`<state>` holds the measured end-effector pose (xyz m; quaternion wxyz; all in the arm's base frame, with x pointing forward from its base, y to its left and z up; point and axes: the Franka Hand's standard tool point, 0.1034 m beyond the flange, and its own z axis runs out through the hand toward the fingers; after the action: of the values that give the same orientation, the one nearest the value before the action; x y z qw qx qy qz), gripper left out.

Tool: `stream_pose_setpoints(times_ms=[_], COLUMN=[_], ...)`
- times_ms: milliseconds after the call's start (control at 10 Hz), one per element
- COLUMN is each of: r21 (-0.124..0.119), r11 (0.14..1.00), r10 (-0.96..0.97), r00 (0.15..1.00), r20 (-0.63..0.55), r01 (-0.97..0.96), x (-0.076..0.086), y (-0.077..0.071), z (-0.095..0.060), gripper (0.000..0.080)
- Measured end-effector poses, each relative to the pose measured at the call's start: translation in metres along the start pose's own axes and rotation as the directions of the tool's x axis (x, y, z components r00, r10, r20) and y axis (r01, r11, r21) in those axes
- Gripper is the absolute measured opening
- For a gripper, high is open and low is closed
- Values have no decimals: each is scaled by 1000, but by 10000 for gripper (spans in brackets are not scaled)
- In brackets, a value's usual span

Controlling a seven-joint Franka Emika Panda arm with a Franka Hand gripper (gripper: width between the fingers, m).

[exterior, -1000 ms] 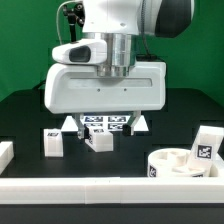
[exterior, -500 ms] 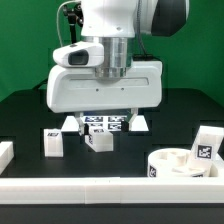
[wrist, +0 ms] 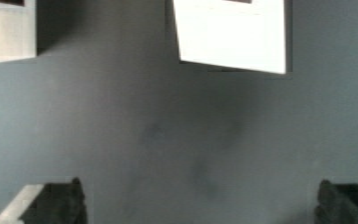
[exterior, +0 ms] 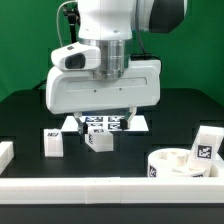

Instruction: Assemble stool

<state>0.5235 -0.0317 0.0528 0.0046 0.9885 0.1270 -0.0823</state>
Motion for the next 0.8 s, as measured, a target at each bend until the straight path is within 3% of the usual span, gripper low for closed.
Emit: stream_pose_setpoints(times_ms=[100, 300, 500, 800], r21=[-1, -26, -81, -81], r11=[1000, 998, 992, 988], r10=[18, 61, 115, 151], r00=[999, 982, 950, 870], r20=[49, 177, 289, 470], r01=[-18, -57, -95, -128], x=[1, -7, -13, -22], y=[0, 3, 10, 9], z=[1, 8, 16, 18], gripper=[649, 649, 649, 649])
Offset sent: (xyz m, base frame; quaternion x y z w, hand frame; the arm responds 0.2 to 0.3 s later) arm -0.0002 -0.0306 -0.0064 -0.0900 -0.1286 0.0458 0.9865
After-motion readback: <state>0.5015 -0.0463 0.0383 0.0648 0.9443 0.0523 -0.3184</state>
